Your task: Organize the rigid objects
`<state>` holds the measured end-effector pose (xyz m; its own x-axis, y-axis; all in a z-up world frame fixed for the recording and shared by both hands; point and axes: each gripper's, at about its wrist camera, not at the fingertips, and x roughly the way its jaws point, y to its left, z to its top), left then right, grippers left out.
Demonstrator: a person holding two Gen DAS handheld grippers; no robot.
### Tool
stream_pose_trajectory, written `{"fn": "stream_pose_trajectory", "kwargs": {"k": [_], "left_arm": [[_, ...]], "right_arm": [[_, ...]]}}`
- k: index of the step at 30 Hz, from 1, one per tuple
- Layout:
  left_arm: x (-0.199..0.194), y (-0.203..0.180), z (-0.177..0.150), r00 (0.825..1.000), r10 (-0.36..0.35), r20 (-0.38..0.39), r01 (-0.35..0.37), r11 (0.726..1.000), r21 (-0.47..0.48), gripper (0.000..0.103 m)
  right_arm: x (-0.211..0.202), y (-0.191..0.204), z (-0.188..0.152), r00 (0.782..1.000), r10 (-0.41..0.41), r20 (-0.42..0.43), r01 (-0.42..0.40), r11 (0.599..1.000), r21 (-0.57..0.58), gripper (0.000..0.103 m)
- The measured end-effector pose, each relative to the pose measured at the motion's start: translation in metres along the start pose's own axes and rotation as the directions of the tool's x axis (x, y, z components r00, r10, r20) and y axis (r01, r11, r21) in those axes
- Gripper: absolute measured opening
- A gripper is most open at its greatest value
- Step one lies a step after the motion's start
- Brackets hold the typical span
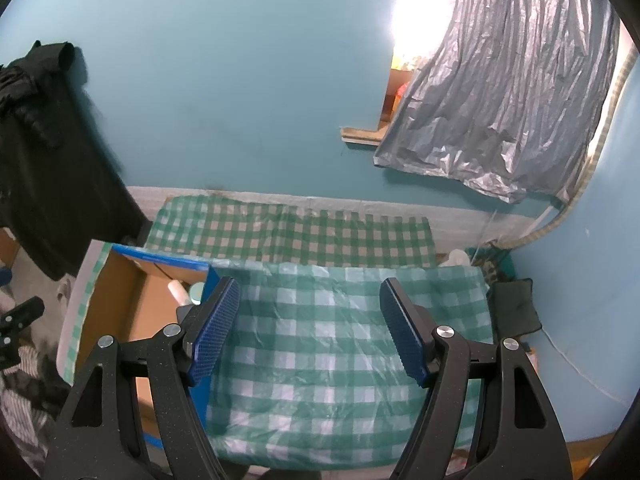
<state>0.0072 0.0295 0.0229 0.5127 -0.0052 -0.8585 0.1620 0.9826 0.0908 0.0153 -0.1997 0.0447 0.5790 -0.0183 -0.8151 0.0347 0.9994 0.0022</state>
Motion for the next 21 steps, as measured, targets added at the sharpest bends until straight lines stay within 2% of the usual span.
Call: {"fn": "stream_pose_trajectory", "kwargs": {"k": [21], "left_arm": [[0.002,-0.011,0.005,1.0,0.024,-0.017,-0.024,1.0,-0.01,0.087]], "right_arm": [[0.012,-0.008,0.003,0.999,0.04,-0.02,-0.04,0.999,-0.009,0.072]]}}
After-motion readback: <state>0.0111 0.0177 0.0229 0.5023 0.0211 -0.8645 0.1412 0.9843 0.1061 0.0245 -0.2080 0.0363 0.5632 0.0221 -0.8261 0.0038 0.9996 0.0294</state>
